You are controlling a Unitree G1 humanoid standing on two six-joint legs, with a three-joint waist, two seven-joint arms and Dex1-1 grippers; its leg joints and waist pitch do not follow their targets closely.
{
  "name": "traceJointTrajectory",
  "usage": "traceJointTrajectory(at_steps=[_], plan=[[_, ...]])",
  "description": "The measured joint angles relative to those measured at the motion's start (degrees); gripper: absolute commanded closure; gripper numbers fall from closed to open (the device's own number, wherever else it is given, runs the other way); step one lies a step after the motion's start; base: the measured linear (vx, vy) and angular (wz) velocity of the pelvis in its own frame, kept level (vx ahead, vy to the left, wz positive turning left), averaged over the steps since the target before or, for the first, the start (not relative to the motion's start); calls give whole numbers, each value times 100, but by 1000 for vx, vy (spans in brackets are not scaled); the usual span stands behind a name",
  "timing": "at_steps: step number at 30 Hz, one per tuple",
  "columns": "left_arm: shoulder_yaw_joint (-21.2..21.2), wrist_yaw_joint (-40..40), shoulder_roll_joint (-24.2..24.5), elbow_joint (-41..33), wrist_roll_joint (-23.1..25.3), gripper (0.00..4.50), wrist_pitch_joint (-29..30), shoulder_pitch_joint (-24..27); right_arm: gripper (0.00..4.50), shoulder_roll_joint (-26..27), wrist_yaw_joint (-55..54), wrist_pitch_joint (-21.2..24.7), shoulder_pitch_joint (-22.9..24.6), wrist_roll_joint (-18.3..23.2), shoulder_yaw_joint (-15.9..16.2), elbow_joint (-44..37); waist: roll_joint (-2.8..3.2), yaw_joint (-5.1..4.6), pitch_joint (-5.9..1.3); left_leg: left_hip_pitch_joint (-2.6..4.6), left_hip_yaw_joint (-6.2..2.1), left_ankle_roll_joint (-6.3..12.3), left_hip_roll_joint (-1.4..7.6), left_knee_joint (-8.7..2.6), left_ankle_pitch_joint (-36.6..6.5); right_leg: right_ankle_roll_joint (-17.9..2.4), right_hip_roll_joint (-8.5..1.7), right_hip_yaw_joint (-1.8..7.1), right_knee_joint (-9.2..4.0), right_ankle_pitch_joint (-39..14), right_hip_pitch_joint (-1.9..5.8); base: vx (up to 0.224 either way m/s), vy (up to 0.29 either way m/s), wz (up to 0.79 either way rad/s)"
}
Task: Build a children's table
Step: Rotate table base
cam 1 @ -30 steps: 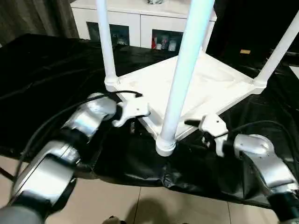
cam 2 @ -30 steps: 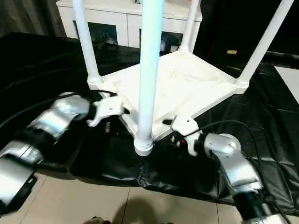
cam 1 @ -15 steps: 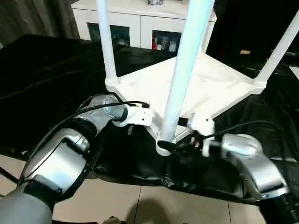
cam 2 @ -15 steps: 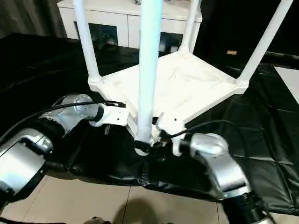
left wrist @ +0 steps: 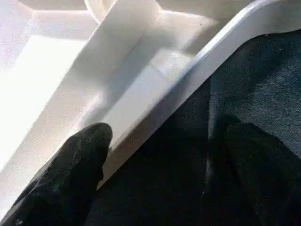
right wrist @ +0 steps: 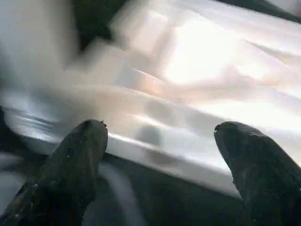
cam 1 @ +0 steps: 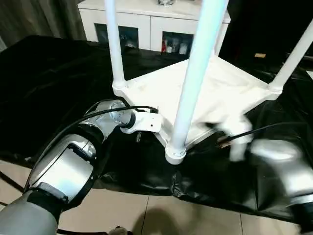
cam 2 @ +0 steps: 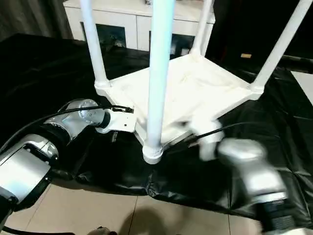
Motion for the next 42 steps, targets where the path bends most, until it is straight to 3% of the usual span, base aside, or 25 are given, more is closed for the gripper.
traceJointTrajectory(at_steps=[4,8,15,20,25,31,36,42], plan=[[6,-77,4,13,1,14,-12,-2,40,13,-1033,-94,-402,-393,-189,725,3,-37,-2,3,-2,-1,1,-2,0,0,1,-4,5,0,-1,0,0,0],[110,-330,-22,17,-58,14,-28,0,40,411,-2205,-206,-820,-803,-233,1601,12,-62,-4,1,-1,-1,0,-1,0,-1,1,-2,4,1,-3,0,0,0],[165,-627,18,-4,-116,14,-50,-8,40,790,-3314,-666,-1525,-1490,122,3036,20,-125,-1,1,2,-1,-2,2,0,-4,1,3,2,1,-4,0,0,0],[178,-800,41,-3,-114,14,-47,-8,40,1002,-3642,-859,-1840,-1597,116,3607,20,-228,-1,8,1,-1,0,1,0,-23,1,-1,5,14,-2,0,0,0],[227,-994,42,-56,-143,14,-46,-7,40,1054,-4002,-1112,-1933,-1616,79,3946,19,-230,0,6,1,-1,0,1,0,-31,0,-3,4,19,-6,0,0,0],[245,-1062,59,-89,-175,14,-53,-7,40,900,-4621,-1813,-2080,-1306,-641,4146,27,-224,5,-7,5,0,-1,0,0,-26,0,-1,-3,14,-16,0,0,0],[257,-1075,71,-94,-170,14,-43,-5,40,693,-4649,-1733,-2205,-1406,-560,4618,27,-240,5,-5,5,0,1,-1,0,-28,2,-3,-3,11,-15,0,0,0],[263,-1077,74,-98,-169,14,-39,-4,40,1035,-4118,-1674,-2165,-1446,-389,5003,45,-243,16,-6,5,0,2,-2,0,-28,2,-4,0,11,-17,0,0,0]])
